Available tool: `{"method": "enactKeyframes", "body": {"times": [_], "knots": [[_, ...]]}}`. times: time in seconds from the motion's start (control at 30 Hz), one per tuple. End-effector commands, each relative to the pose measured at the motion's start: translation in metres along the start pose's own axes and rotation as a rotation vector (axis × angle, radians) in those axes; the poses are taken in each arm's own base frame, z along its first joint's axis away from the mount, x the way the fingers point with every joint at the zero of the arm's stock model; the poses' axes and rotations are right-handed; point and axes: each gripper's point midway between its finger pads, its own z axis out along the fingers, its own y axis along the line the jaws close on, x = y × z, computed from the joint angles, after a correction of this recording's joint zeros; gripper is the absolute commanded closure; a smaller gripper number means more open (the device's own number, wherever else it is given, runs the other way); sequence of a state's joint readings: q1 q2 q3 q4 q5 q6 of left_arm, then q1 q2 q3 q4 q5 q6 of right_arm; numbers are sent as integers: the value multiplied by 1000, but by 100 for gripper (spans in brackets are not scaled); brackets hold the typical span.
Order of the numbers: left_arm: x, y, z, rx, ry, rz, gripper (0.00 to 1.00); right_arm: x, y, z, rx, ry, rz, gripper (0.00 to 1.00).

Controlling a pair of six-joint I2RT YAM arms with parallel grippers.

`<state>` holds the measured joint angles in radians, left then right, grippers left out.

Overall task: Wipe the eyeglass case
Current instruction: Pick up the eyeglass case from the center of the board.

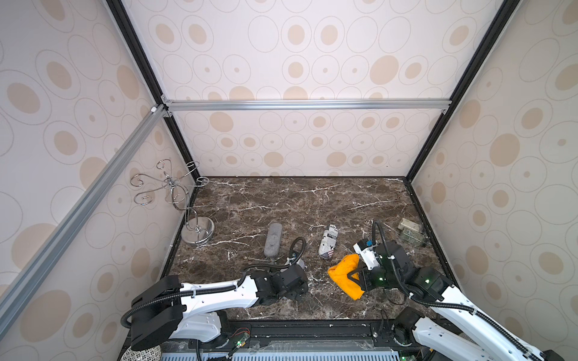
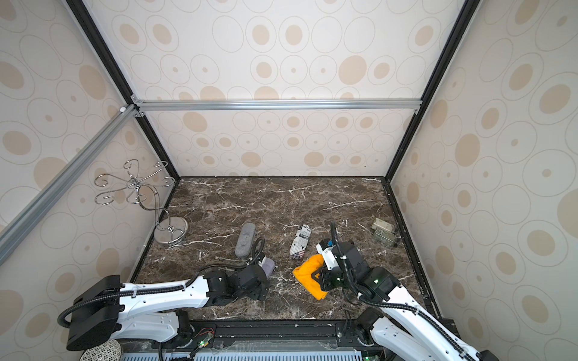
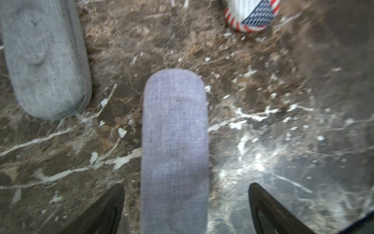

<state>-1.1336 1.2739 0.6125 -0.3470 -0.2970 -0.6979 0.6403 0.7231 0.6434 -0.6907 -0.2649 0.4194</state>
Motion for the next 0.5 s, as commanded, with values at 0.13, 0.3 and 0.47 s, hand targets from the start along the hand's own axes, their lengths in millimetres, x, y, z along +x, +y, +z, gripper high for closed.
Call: {"method": "enactKeyframes", "body": {"times": [0.13,0.3,0.47], "knots": [[3,12,13,5,-7,31,16,-5,4,-7,3,-6,2,100],[6,1,15,73,-15,79,17,-7,5,-4,1,2,14,100],[9,-5,17,111,-17,110,17,-10,8,-2,-10,9,18,100]]}}
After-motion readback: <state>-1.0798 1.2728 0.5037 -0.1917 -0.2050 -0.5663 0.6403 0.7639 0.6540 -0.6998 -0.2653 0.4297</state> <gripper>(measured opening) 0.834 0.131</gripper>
